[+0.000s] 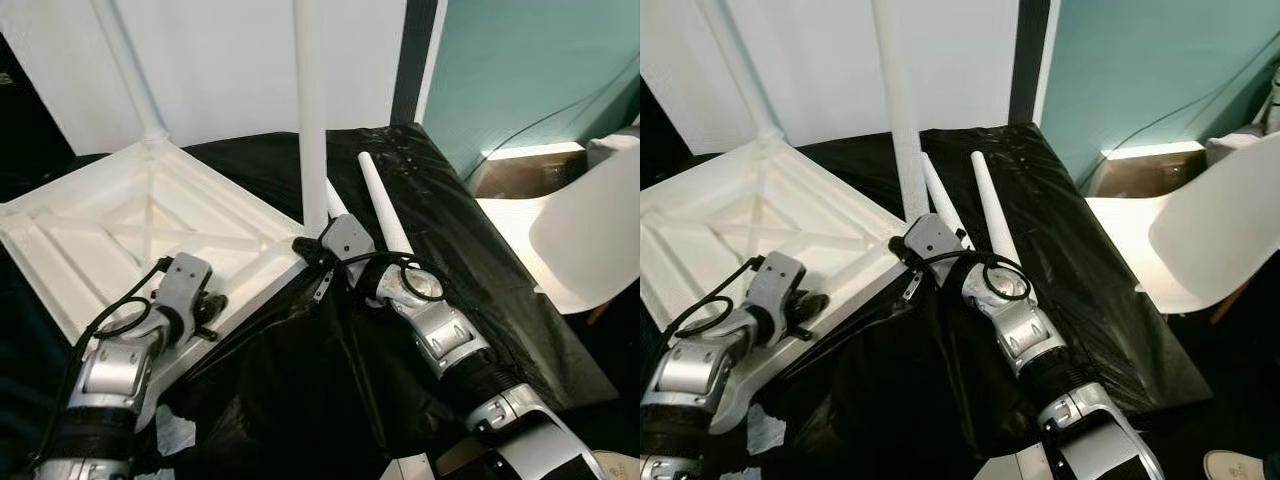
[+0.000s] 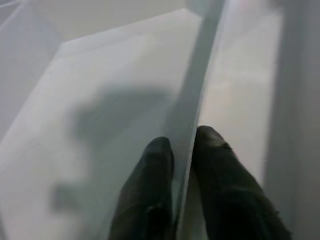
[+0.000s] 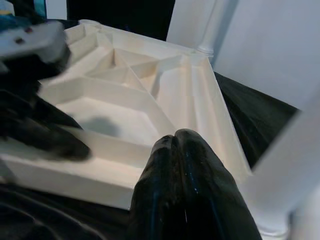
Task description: Building children table
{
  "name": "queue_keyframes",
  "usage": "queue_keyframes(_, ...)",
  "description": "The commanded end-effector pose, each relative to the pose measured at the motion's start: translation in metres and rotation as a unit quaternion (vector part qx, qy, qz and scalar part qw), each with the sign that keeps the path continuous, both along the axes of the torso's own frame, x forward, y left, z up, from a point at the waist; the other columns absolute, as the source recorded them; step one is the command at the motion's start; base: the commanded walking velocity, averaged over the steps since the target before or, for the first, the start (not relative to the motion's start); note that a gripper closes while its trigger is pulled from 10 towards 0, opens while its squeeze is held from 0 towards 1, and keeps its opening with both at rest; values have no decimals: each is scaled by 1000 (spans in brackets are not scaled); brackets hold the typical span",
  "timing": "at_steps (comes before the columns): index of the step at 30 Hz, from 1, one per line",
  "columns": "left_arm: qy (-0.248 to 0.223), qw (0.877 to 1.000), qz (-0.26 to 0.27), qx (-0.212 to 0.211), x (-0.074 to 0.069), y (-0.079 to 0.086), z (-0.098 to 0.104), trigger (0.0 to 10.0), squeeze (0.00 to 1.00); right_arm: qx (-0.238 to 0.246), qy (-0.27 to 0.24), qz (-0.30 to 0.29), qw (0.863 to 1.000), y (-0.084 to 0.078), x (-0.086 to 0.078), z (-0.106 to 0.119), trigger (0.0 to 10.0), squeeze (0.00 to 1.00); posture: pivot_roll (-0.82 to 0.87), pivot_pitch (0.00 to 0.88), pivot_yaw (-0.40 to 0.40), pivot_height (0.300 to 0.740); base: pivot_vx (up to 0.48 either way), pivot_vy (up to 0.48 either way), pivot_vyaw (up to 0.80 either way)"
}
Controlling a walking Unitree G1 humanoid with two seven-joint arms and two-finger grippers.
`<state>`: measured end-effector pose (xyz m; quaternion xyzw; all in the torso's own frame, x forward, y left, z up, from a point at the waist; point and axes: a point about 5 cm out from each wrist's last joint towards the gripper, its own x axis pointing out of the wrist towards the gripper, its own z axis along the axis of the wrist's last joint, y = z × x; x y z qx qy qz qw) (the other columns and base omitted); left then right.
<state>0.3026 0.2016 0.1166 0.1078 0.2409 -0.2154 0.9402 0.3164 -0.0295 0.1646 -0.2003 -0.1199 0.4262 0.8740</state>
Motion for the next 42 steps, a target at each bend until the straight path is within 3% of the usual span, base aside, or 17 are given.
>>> queue_keyframes(1,10,997,76,-7,4,0,-11,0,0,-2,4,2,1000,1,-3,0,10000,0,35,0,25,740,0,0,0)
queue_keyframes(7,0,993,114,-23,12,-2,-9,0,0,-3,4,-1,1000,-1,-2,0,10000,0,35,0,25,740,0,0,0)
queue_keyframes(10,-6,983,181,-38,18,4,-9,0,0,-3,5,-5,1000,-2,-2,1,10000,0,23,0,32,740,0,0,0)
queue_keyframes(15,-8,968,244,-54,21,9,-10,0,0,-4,7,-7,1000,-2,-3,1,10000,0,25,0,33,740,0,0,0)
queue_keyframes(21,10,961,258,-94,21,-5,-12,0,0,-5,10,-8,1000,-2,-5,0,10000,0,29,0,31,740,0,0,0)
queue_keyframes(22,10,971,224,-87,19,-12,-12,3686,0,-5,10,-8,1000,-2,-4,0,10000,0,31,0,30,740,0,0,0)
queue_keyframes(23,10,971,224,-87,19,-12,-12,3686,0,-5,10,-8,1000,-2,-4,0,10000,0,31,0,30,740,0,0,0)
queue_keyframes(24,4,980,183,-81,17,-19,-12,10000,0,-6,10,-8,1000,-2,-4,1,10000,0,31,0,29,740,0,0,0)
queue_keyframes(26,0,984,155,-82,16,-24,-12,10000,0,-6,10,-8,1000,-2,-4,1,10000,0,32,0,29,740,0,0,0)
queue_keyframes(27,-7,987,127,-95,15,-27,-9,10000,1000,-6,10,-8,1000,-1,-3,1,10000,0,32,0,28,740,0,0,0)
queue_keyframes(30,-6,988,95,-120,13,-28,-4,10000,1000,-7,11,-8,1000,-2,-3,1,10000,0,33,0,26,740,0,0,0)
queue_keyframes(32,-35,988,54,-141,13,-30,12,10000,1000,-9,12,-8,1000,-1,-4,0,10000,0,33,0,26,740,0,0,0)
queue_keyframes(34,-35,988,54,-141,13,-30,12,10000,1000,-9,12,-8,1000,-1,-4,0,10000,0,33,0,26,740,0,0,0)
queue_keyframes(35,-61,987,28,-146,13,-31,23,10000,0,-10,12,-7,1000,-1,-5,0,10000,0,33,0,26,740,0,0,0)
queue_keyframes(38,-152,977,-89,-119,4,-23,51,10000,0,-10,14,-7,1000,-1,-5,0,10000,0,30,0,24,740,0,0,0)
queue_keyframes(39,-152,977,-89,-119,4,-23,51,10000,0,-10,14,-7,1000,-1,-5,0,10000,0,30,0,24,740,0,0,0)
queue_keyframes(42,-137,967,-188,-105,-13,-12,55,10000,0,-12,14,-7,1000,-2,-5,-1,10000,0,28,0,23,740,0,0,0)
